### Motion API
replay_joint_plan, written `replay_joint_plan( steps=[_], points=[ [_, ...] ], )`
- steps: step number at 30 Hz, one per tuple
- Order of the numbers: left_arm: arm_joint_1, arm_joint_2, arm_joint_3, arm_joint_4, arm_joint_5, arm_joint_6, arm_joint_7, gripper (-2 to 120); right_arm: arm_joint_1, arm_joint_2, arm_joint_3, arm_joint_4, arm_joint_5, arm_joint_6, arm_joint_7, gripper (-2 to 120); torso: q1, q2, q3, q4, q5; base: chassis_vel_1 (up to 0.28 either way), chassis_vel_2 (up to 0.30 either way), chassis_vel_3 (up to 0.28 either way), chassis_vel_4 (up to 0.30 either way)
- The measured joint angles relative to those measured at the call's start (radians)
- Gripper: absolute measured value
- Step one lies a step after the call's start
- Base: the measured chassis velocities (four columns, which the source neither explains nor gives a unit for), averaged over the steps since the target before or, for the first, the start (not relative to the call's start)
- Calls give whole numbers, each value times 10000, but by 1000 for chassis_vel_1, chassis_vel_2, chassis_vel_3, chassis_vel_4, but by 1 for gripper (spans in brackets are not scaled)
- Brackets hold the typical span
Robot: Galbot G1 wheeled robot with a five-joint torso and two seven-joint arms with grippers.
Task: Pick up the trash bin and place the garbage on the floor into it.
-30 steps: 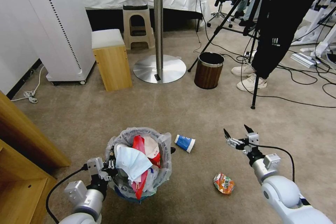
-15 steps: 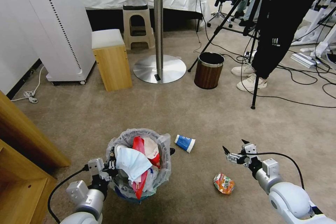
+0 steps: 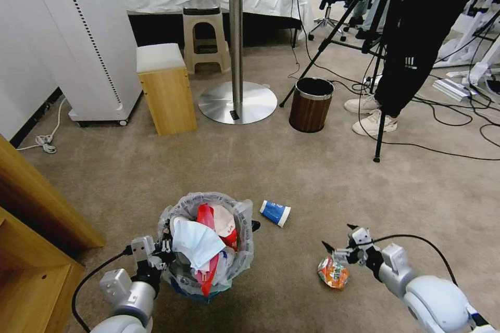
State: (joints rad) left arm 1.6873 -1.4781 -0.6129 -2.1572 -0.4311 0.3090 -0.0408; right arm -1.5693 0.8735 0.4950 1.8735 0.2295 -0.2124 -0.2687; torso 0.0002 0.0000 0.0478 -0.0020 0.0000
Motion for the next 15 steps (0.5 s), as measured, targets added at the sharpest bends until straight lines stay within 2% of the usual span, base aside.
replay_joint_plan(
  steps=[9,15],
  points=[
    [-67,46,49,27,-39,-4,5,1,-769,31,186,-238,-484,653,114,99,0,0,0,-1,0,0,0,0,0],
    [-89,101,108,31,-107,-16,13,1,-1299,173,101,-463,-941,791,570,91,0,0,0,0,0,0,0,0,0]
  ],
)
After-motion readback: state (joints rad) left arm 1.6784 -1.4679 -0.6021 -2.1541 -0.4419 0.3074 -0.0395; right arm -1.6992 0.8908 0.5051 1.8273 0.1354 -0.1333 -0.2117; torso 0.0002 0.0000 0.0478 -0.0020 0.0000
